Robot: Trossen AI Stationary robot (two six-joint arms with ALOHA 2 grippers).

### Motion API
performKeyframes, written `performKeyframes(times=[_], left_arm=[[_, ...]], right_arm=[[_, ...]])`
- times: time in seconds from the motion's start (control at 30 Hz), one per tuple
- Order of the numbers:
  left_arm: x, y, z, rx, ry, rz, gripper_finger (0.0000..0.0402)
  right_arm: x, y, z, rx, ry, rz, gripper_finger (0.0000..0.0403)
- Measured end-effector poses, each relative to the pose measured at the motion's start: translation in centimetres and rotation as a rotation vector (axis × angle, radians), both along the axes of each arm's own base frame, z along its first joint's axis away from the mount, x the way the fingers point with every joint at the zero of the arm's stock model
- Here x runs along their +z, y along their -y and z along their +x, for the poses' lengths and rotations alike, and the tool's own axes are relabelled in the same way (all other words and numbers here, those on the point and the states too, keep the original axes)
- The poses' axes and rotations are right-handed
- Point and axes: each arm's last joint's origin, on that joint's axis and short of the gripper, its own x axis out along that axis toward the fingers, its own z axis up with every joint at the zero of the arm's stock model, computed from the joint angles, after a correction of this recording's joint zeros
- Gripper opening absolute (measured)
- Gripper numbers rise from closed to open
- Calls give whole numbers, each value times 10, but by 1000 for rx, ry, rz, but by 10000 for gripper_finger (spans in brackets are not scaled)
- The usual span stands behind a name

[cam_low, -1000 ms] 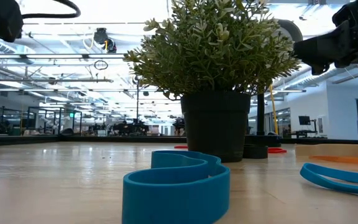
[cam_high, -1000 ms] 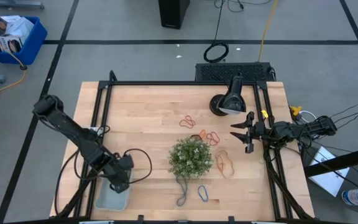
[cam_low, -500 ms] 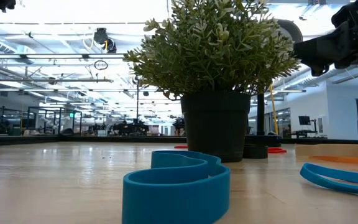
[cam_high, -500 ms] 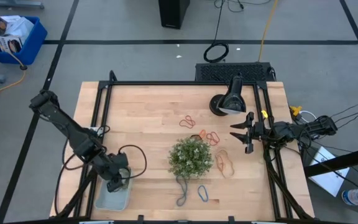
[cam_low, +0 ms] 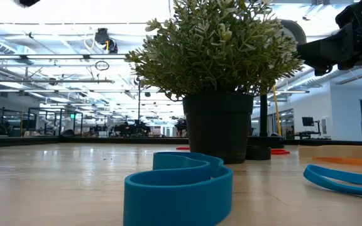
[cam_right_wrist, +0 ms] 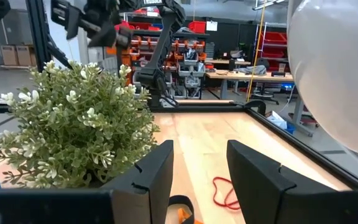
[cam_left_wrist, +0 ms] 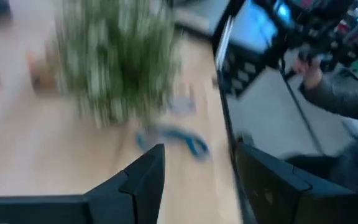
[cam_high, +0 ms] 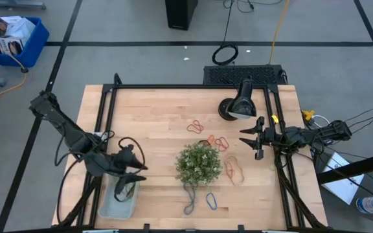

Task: Pick and place rubber bands into bin
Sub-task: Put the left blue rubber band into the blue bin

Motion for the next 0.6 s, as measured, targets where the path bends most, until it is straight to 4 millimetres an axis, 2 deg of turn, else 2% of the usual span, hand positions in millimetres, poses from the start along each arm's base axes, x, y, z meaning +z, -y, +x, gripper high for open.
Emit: performKeyframes(times=[0.13, 0.23, 0.6], left_arm=[[1, 10, 15, -11, 139, 185, 205], [-6, 17, 27, -27, 160, 256, 205], [-59, 28, 80, 70, 65, 269, 205]], right_arm=[[0, 0, 0, 0, 0, 1, 146], [0, 0, 0, 0, 1, 8, 146], [2, 0, 0, -1, 17, 12, 146]])
